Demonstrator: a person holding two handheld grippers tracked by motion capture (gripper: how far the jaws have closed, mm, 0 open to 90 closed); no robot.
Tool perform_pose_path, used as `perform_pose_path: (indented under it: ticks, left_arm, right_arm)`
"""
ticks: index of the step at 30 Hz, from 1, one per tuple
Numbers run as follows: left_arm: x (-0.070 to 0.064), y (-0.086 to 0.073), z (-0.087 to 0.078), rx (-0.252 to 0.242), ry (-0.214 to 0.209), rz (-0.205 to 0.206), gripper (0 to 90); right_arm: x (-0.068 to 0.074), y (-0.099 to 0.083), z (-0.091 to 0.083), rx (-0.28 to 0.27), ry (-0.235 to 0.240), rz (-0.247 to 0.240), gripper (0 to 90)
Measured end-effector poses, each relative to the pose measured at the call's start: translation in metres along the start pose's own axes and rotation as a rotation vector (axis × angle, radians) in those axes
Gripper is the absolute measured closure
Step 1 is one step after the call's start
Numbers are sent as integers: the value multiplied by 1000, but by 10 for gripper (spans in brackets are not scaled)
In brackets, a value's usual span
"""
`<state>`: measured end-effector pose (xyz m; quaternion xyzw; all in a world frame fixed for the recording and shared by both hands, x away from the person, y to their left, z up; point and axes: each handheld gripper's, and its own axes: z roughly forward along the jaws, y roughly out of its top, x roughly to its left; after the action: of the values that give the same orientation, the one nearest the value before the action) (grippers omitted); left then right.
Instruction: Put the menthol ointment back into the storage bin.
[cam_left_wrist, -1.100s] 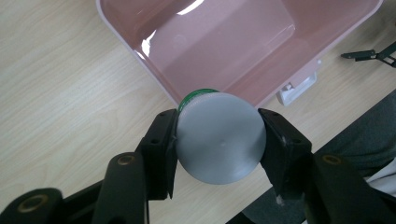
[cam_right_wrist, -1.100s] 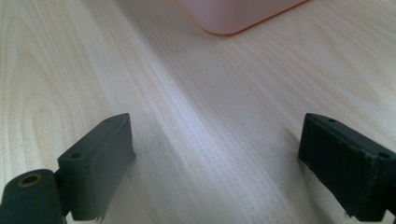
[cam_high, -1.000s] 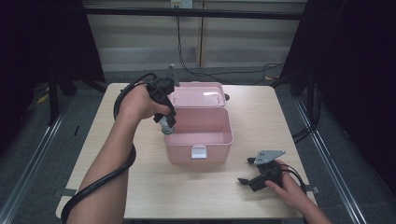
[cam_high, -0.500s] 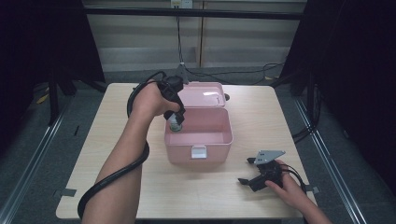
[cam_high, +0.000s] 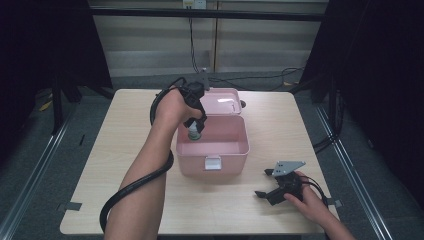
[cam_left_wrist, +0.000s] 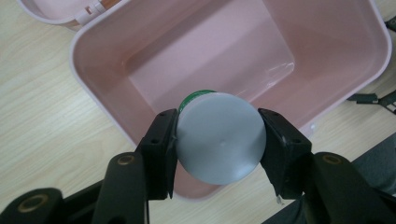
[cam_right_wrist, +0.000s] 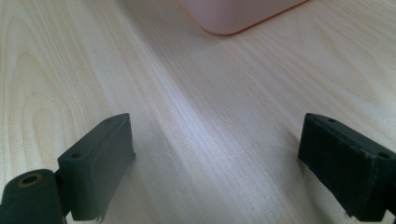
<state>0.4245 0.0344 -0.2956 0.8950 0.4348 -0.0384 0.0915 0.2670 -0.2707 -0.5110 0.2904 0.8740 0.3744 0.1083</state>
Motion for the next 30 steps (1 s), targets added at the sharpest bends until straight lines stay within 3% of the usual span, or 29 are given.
perform_pose_path:
  ticks: [7, 16, 19, 30]
  left_arm:
    - [-2, 9, 12, -1, -2, -42, 503]
    - [-3, 18, 21, -11, -2, -51, 503]
    - [-3, 21, 26, -21, 1, -81, 503]
    - [-3, 25, 39, -24, 2, -114, 503]
  right_arm:
    - [0, 0, 0, 0, 0, 0, 95]
    - [0, 0, 0, 0, 0, -1, 95]
    - [0, 0, 0, 0, 0, -1, 95]
    - [0, 0, 0, 1, 1, -1, 96]
